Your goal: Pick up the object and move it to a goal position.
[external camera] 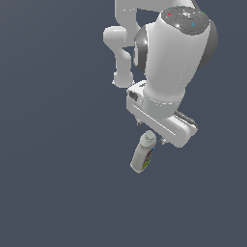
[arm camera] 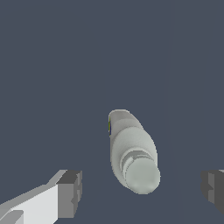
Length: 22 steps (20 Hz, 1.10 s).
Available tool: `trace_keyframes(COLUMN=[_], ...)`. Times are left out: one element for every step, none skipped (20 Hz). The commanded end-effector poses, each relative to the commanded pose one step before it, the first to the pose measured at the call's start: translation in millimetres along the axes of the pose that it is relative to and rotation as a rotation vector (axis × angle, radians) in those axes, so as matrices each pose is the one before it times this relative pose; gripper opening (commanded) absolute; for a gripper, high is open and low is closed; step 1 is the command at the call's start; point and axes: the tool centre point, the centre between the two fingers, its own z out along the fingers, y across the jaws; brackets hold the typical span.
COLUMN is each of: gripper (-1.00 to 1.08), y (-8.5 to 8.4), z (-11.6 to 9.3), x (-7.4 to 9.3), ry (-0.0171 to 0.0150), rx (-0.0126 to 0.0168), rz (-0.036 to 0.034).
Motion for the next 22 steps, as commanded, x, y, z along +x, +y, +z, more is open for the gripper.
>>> trace_keyframes(gripper=[1.00,1.00,1.00,1.00,1.00,1.00,1.00,1.00,1.00,1.00,1.00,1.00,-1.00,-1.00,-1.00,-1.00,-1.00,-1.00,-1.00,-1.00,-1.00,-1.00], y=[0.41,-0.06,0.34,-0.06,0.20,-0.11,0.13,-0.21,-0.27,-0.33,-0.34,-0.13,0.00,0.00,0.00,0.00,0.00,0.00,0.00,0.00,0.00,0.00], z=[9.59,5.18,5.61,5.07,4.41,3.77,3.12,2.49,1.85,1.21,0.53,0.07,0.00,0.00,0.00,0.00,0.00,0.00,0.00,0.00,0.00,0.00], x=[-0.16,-0.35,0.17,-0.34,0.11,-0.21,0.27,-0.04,0.05,0.15,0.21,0.08,0.00,0.00,0.00,0.00,0.00,0.00,0.00,0.00,0.00,0.00], ry=[-0.00067,0.00000,0.00001,0.00000,0.00000,0.00000,0.00000,0.00000,0.00000,0.00000,0.00000,0.00000,0.00000,0.00000,0.00000,0.00000,0.00000,0.00000,0.00000,0.00000,0.00000,0.00000], rx=[-0.00098,0.00000,0.00003,0.00000,0.00002,0.00000,0.00002,0.00000,0.00000,0.00000,0.00000,0.00000,0.00000,0.00000,0.00000,0.00000,0.00000,0.00000,0.00000,0.00000,0.00000,0.00000], rz=[0.00093,0.00000,0.00098,0.00000,0.00069,0.00000,0.00069,0.00000,0.00000,0.00000,0.00000,0.00000,0.00000,0.00000,0.00000,0.00000,0.00000,0.00000,0.00000,0.00000,0.00000,0.00000])
